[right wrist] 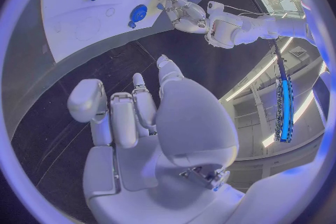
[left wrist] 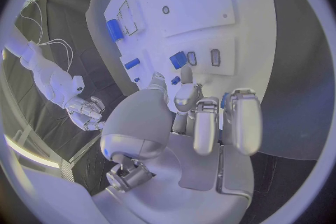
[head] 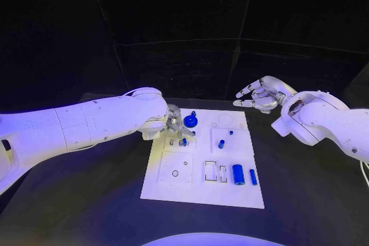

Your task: Assemble the parts on the task board

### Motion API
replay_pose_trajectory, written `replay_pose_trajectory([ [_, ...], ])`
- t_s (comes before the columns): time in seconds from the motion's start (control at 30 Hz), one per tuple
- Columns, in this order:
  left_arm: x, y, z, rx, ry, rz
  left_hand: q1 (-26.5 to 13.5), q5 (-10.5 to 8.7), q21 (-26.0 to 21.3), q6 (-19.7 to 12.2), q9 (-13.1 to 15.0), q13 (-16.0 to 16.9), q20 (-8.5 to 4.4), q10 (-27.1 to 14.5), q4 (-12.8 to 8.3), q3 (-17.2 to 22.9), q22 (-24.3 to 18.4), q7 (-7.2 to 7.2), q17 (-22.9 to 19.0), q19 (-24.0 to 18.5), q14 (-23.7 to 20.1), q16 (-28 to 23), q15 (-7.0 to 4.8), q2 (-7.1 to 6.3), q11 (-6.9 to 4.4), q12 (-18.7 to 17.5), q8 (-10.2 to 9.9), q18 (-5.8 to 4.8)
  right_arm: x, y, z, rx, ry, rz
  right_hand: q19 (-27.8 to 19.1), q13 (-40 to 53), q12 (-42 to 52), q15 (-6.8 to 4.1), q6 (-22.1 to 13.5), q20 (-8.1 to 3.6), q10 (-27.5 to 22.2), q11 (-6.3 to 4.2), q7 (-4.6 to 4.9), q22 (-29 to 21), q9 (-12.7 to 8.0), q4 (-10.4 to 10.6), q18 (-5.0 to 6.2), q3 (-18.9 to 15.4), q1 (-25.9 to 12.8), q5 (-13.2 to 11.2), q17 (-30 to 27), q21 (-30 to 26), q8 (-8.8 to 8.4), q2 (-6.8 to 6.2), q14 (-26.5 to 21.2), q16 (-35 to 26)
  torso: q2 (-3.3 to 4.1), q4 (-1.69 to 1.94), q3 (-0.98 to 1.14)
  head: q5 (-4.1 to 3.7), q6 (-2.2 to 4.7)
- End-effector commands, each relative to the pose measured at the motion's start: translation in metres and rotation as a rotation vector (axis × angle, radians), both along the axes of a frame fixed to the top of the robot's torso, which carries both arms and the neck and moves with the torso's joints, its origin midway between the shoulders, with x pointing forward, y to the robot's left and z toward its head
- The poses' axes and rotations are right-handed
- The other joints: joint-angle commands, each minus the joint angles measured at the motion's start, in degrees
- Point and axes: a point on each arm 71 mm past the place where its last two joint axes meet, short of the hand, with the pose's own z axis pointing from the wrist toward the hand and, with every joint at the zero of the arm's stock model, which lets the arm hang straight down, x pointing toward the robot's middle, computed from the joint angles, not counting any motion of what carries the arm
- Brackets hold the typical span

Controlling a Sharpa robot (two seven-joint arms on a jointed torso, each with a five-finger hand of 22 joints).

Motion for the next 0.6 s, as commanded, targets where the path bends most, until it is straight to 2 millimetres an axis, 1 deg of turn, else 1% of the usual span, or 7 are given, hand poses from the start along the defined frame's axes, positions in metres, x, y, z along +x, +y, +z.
replay_pose_trajectory([
  [0.03,-0.0002,-0.0012,-0.0008,0.034,0.021,-0.022,-0.05,-0.26,0.32,-0.29,0.12,0.04,-0.29,-0.26,0.00,-0.33,0.90,0.04,15.07,1.68,5.95,0.17,-0.30,0.73,0.03,0.24,0.42,-0.77,0.0006,0.0010,0.0010,0.000,0.007,0.003,0.19,1.81,-0.15,-0.28,0.16,-0.28,0.08,-0.26,0.03,-0.17,-0.10,0.05,0.36,-0.50,-0.07,0.35,-0.10,-0.30,0.26,0.72,2.75,-0.28,0.03,0.02,-0.03,-0.03,-0.17],
  [0.13,0.0003,-0.0022,-0.0021,0.042,0.028,-0.027,0.13,-0.25,0.35,-0.40,0.36,0.11,-0.28,-0.29,-0.10,-0.33,0.95,0.04,15.07,1.69,5.95,0.17,-0.29,0.88,0.03,0.28,0.53,-0.78,0.0009,0.0016,0.0006,-0.001,0.011,0.005,0.18,1.78,-0.19,-0.28,0.15,-0.28,0.05,-0.26,0.03,-0.20,-0.10,0.06,0.37,-0.53,-0.04,0.43,-0.12,-0.32,0.27,0.75,2.75,-0.29,0.03,-0.01,-0.10,0.05,-0.29],
  [0.27,0.0002,-0.0030,-0.0043,0.051,0.037,-0.032,0.54,-0.19,0.35,-0.60,0.80,0.17,-0.26,-0.37,-0.33,-0.19,0.96,0.05,15.07,1.67,5.95,0.17,-0.28,1.34,0.04,0.28,0.73,-0.77,0.0012,0.0021,-0.0005,-0.008,0.021,0.008,0.12,1.68,-0.31,-0.28,0.10,-0.29,-0.03,-0.26,0.04,-0.40,-0.12,0.08,0.41,-0.59,0.03,0.59,-0.08,-0.44,0.27,0.81,2.76,-0.29,-0.02,0.04,-0.01,0.15,-0.42],
  [0.4,0.0004,-0.0043,-0.0059,0.055,0.038,-0.033,1.08,-0.16,0.36,-0.83,1.25,0.20,-0.25,-0.46,-0.73,0.03,0.97,0.05,15.07,1.65,5.95,0.17,-0.27,1.69,0.05,0.26,0.90,-0.76,0.0019,0.0023,-0.0011,-0.012,0.027,0.007,0.00,1.51,-0.51,-0.28,-0.02,-0.31,-0.18,-0.24,0.06,-0.74,-0.15,0.12,0.47,-0.68,0.10,0.77,-0.23,-0.64,0.25,0.88,2.73,-0.40,-0.03,0.04,-0.06,0.21,-0.47],
  [0.5,0.0008,-0.0052,-0.0064,0.055,0.037,-0.033,1.63,-0.15,0.47,-1.00,1.69,0.34,-0.24,-0.46,-1.20,0.28,1.18,0.05,15.07,1.69,5.95,0.17,-0.27,1.94,0.05,0.33,1.08,-0.79,0.0022,0.0023,-0.0013,-0.013,0.028,0.007,-0.22,1.27,-0.80,-0.28,-0.11,-0.32,-0.40,-0.23,0.08,-1.28,-0.17,0.17,0.56,-0.78,0.20,1.03,-0.61,-0.95,0.25,0.99,2.65,-0.67,0.01,0.03,-0.08,0.20,-0.76],
  [0.6,0.0010,-0.0059,-0.0070,0.058,0.039,-0.035,2.11,-0.15,0.60,-1.13,2.08,0.49,-0.23,-0.42,-1.63,0.58,1.40,0.03,15.07,1.75,5.95,0.17,-0.27,2.19,0.03,0.43,1.23,-0.83,0.0024,0.0022,-0.0014,-0.013,0.028,0.006,-0.33,1.13,-0.98,-0.27,-0.18,-0.32,-0.54,-0.23,0.09,-1.61,-0.19,0.21,0.60,-0.90,0.37,1.44,-0.83,-1.18,0.28,1.11,2.59,-0.86,-0.03,-0.01,-0.02,0.26,-0.84],
])
